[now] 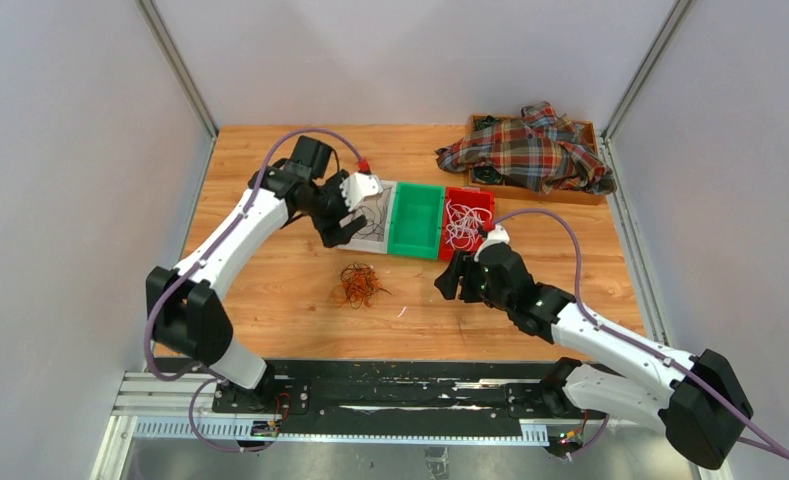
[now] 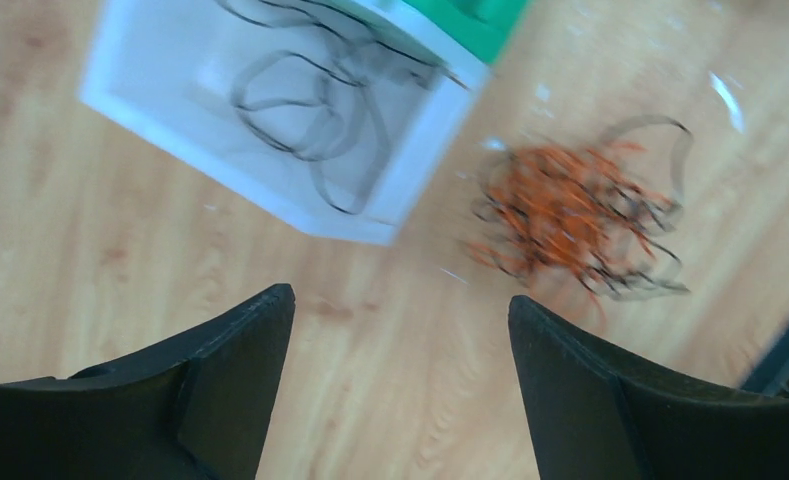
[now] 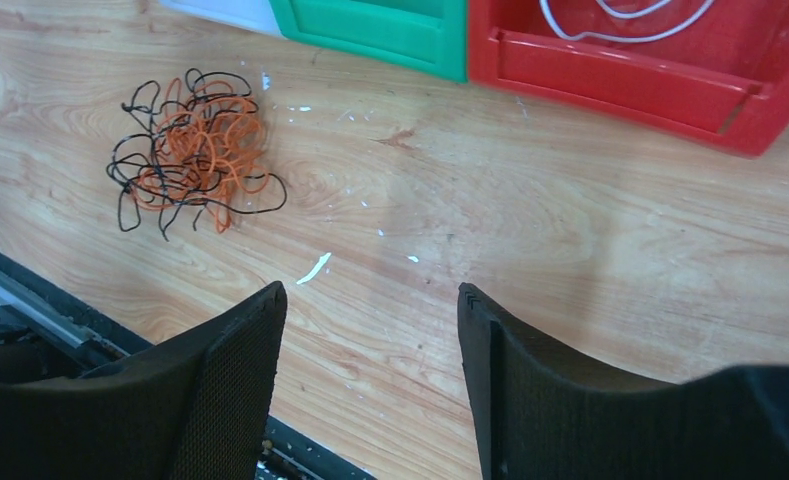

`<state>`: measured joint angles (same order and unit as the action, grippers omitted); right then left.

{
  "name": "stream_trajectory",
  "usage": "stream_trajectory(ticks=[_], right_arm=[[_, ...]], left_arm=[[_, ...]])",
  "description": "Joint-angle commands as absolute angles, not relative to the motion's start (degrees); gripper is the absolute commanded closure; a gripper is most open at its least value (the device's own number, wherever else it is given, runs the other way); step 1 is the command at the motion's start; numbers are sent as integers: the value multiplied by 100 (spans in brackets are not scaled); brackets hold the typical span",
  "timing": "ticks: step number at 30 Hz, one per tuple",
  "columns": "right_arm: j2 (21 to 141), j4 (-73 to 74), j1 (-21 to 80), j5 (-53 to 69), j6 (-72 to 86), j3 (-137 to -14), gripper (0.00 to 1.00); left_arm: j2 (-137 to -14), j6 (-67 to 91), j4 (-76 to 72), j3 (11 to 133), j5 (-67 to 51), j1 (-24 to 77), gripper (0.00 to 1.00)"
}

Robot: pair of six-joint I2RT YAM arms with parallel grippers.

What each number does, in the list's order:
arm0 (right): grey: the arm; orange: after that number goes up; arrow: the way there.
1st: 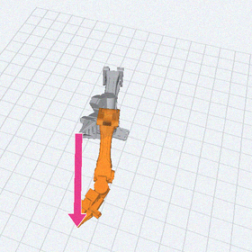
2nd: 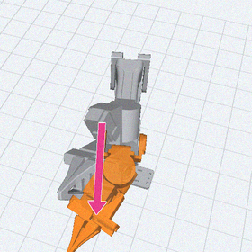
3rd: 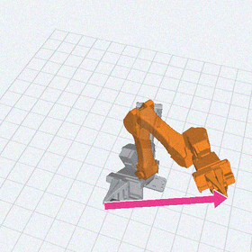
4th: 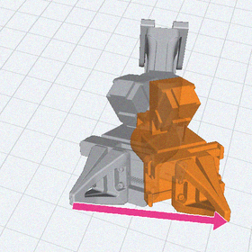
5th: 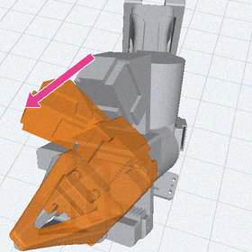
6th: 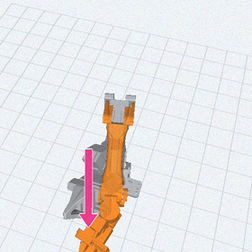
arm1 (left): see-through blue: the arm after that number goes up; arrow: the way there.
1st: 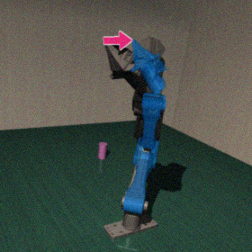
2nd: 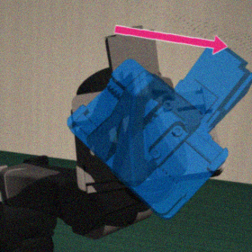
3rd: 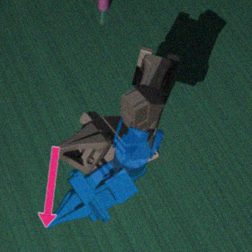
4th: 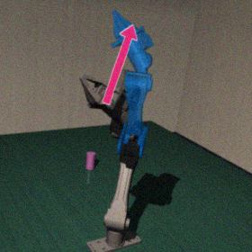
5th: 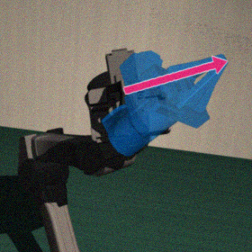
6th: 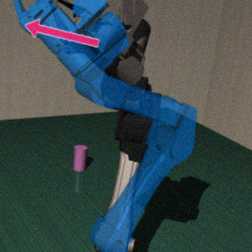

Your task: Untangle the cables

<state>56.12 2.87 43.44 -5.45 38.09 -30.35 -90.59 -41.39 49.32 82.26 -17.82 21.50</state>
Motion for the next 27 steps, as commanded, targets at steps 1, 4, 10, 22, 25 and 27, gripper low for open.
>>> stream_trajectory(ticks=[1, 4, 10, 22, 25, 27], right_arm=[[5695, 477, 4271, -219, 3709, -3385, 37], [5614, 1048, 4280, 214, 3514, -3552, 40], [5491, 2985, 4637, 778, 3023, -4070, 36], [5699, 2422, 4727, 194, 1988, -4321, 48], [5583, 2152, 4724, 74, 1965, -4206, 52], [5449, 1897, 4725, 106, 2070, -4005, 53]], left_arm=[[-8567, -4530, 5418, 7366, -2576, 2155, 22], [-8640, -4467, 5420, 7159, -2661, 2157, 27], [-8849, -4409, 5406, 7229, -2966, 2284, 30], [-9707, -5566, 5256, 7537, -2810, 2646, 41], [-9764, -6085, 5256, 7576, -2895, 2650, 44], [-9804, -6246, 5254, 7614, -2967, 2650, 46]])
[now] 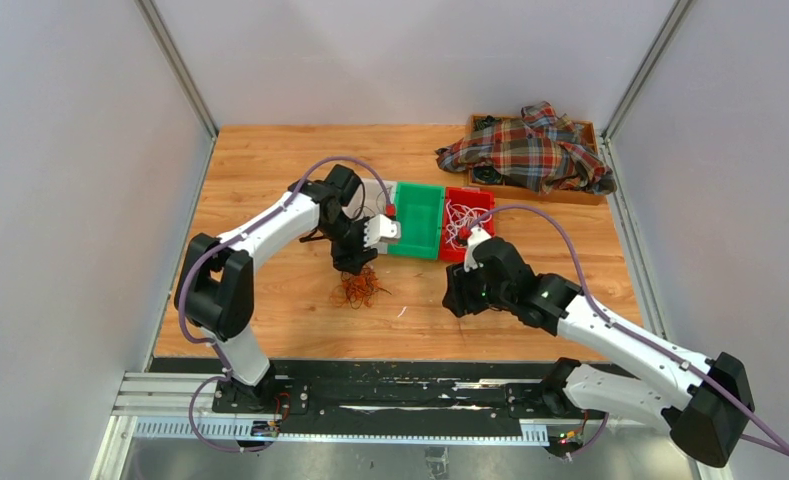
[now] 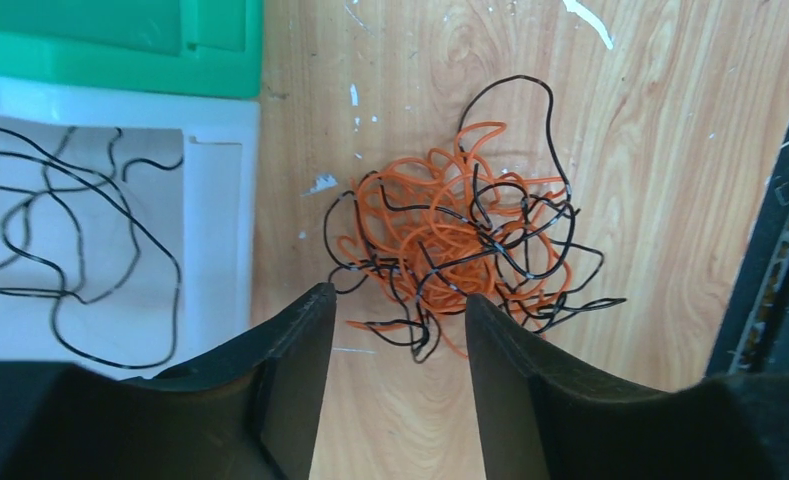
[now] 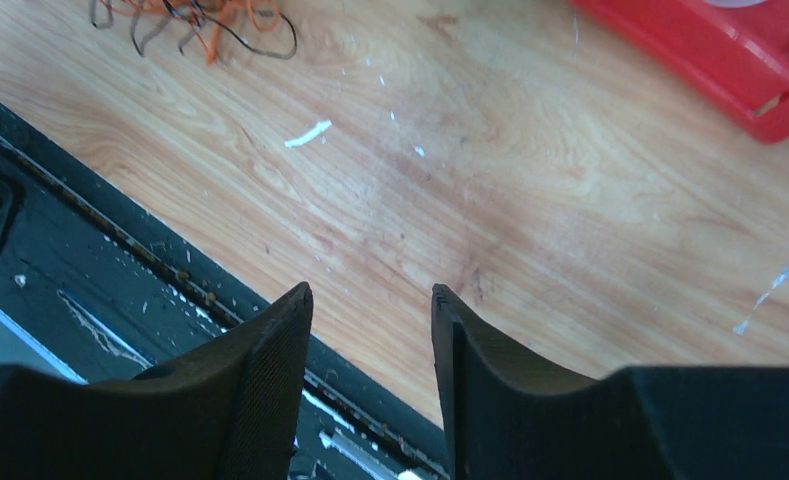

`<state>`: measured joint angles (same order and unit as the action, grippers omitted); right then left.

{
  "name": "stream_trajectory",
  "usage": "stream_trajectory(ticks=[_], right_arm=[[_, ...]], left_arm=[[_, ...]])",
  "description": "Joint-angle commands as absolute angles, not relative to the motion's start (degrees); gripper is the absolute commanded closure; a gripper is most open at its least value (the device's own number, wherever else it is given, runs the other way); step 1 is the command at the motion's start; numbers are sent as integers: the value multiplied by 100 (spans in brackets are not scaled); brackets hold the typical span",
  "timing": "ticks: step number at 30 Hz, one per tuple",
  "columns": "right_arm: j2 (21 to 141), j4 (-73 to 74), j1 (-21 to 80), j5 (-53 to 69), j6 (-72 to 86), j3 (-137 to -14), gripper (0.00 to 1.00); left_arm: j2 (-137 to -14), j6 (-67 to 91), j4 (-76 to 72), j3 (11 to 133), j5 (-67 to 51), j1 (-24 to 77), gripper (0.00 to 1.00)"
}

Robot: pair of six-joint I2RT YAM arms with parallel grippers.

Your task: Untangle the cables

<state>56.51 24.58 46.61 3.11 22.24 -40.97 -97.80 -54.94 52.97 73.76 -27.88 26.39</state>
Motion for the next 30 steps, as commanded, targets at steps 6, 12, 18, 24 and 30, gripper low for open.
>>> stream_trajectory(ticks=[6, 12, 18, 24, 30], right_arm=[[5164, 1437, 4724, 77, 2445, -3584, 54], [4914, 1472, 4723, -173, 2539, -3520, 55], [4801, 1401, 4723, -401, 2832, -3483, 58], [4678, 884, 4725, -497, 3152, -3203, 71], [4962, 458, 4721, -420, 2990, -3315, 60]], left_arm=[[-9944, -6513, 5264, 7600, -3307, 2694, 49], [-9784, -7035, 5265, 7160, -3137, 2816, 51], [-9831, -6870, 5078, 7094, -3031, 2830, 60], [-9601, -6404, 4624, 7011, -2880, 2848, 96], [-8642, -5973, 5000, 6995, -2589, 2848, 99]])
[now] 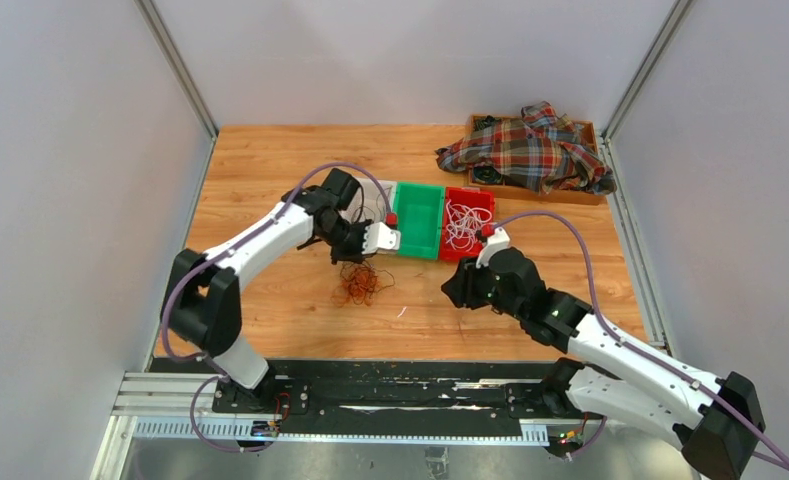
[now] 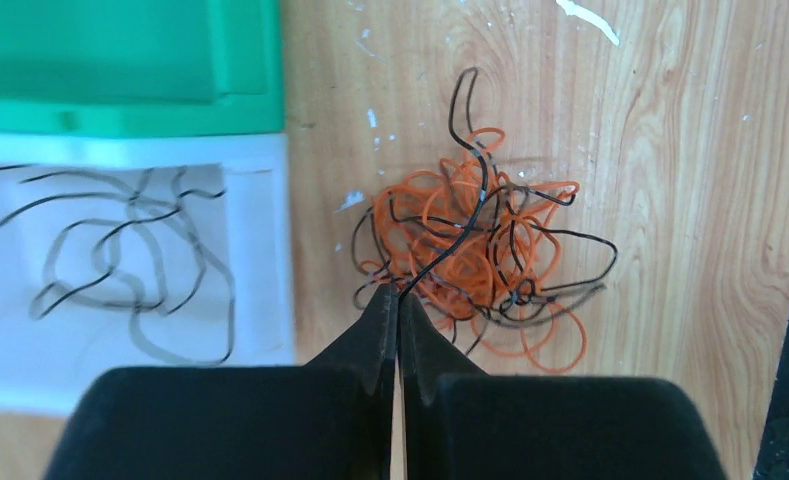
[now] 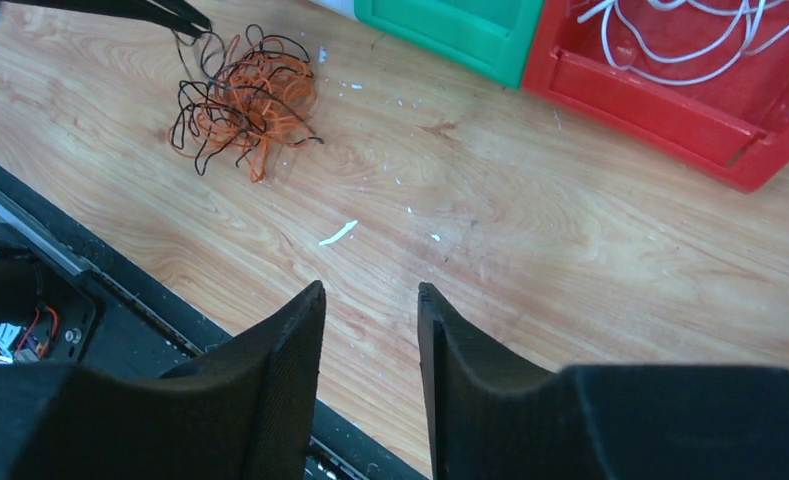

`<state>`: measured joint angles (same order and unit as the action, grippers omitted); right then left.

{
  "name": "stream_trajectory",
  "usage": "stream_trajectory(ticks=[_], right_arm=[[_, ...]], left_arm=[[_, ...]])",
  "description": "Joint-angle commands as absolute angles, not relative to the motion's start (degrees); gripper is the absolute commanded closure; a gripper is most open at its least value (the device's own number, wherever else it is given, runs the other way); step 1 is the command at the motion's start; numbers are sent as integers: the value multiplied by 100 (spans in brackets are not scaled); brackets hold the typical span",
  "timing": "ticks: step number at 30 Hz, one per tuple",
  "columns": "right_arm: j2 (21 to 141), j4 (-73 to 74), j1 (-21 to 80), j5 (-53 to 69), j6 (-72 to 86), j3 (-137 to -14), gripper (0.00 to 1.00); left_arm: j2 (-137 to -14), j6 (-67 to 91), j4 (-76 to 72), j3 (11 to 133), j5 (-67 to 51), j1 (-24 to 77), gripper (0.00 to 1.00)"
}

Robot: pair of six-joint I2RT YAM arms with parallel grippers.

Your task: Untangle the cables

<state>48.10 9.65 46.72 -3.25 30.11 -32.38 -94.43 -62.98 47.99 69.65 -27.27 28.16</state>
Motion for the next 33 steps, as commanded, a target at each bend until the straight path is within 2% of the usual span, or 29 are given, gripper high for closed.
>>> stream_trajectory(ticks=[1, 8, 13, 20, 27, 33], right_arm=[[5030, 364, 4731, -389, 2952, -3363, 56], [5496, -775, 5285, -304, 2519, -3701, 34], [5847, -1366, 6112, -653, 1773, -4143, 28], [6301, -1880, 6442, -572, 1463, -4481, 27], [6827, -2191, 6442, -732, 1345, -4704, 32], [7412, -2532, 6442, -1500, 1383, -4813, 39]], left_arm=[[-8492, -5844, 5105, 7003, -2569, 2848, 99], [-7451, -4789, 5768, 7060, -2887, 2861, 99], [-6974, -4069, 6055, 7478, -3119, 2883, 99], [-6684, -3552, 6369, 7919, -3323, 2952, 99], [-6508, -3367, 6505, 8056, -3438, 3013, 99], [-6465, -3169, 6649, 8562, -3785, 3023, 99]])
